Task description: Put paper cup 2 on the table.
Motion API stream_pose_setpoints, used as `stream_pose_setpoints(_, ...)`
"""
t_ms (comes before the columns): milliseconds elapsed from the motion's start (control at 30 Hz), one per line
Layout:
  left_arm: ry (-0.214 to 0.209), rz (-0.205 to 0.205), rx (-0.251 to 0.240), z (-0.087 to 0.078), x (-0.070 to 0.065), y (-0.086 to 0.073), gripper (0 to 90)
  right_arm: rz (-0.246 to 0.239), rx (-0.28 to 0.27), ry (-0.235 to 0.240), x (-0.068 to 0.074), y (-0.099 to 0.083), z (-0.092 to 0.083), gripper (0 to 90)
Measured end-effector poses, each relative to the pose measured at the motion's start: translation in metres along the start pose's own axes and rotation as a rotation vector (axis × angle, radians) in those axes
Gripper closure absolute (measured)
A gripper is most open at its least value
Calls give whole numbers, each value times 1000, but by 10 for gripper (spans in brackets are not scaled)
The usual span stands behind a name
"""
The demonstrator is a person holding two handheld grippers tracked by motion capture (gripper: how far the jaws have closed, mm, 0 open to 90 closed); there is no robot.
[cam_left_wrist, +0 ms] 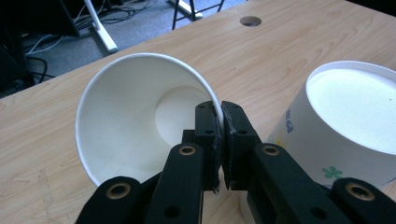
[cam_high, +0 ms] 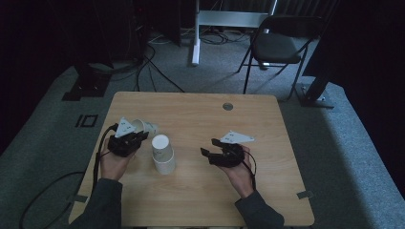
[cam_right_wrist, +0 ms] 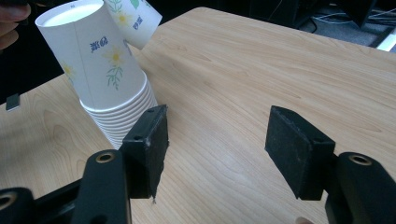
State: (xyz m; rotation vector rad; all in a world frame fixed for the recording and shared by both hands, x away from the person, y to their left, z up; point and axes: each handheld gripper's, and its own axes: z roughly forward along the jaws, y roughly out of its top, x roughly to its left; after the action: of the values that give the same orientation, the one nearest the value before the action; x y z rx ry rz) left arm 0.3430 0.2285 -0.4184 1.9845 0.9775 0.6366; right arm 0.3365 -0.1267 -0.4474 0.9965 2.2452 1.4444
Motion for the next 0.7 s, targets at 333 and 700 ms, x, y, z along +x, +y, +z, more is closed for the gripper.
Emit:
stream_pose_setpoints(333,-13,13,39,4,0,0,864,1,0,-1,-1,-1,-1,389)
stream_pose_setpoints(700,-20,19,84,10,1,-1,864,3,1,-1,-1,-1,-1,388)
